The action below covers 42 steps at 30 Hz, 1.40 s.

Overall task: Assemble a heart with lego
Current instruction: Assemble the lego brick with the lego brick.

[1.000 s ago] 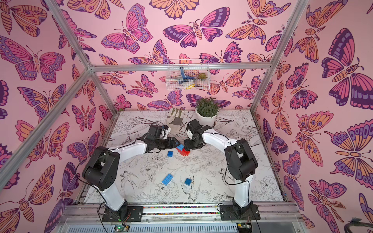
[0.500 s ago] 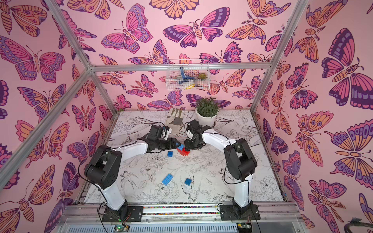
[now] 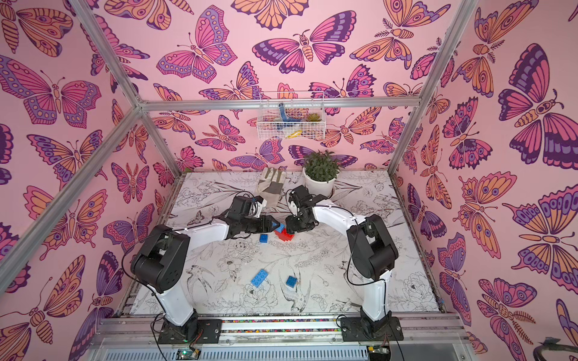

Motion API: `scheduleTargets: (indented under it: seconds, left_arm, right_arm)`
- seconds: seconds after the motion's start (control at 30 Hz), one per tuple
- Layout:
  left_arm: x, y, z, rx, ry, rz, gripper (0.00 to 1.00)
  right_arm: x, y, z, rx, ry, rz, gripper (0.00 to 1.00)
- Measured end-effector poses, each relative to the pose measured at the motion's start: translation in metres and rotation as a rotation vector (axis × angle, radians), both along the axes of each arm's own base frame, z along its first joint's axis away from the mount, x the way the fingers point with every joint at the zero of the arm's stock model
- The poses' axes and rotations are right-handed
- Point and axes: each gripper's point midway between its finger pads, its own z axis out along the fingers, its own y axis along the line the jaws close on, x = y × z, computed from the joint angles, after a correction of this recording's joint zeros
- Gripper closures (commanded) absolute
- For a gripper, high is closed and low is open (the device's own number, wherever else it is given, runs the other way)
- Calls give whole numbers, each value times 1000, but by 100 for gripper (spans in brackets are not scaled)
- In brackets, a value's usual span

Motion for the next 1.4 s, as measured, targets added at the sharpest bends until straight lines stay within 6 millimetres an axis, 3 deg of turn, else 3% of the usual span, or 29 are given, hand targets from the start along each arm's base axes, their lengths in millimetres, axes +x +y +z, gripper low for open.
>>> scheduleTargets:
  seconds: [0.93,1.4]
  left_arm:
    - [-5,-3,-7,4,29,33,32]
    - [-4,1,-1,76,55,77,17]
  right_arm:
    - [2,-3,0,-21,-11,6,43]
    - [2,-3,1,-26,-16,23,43]
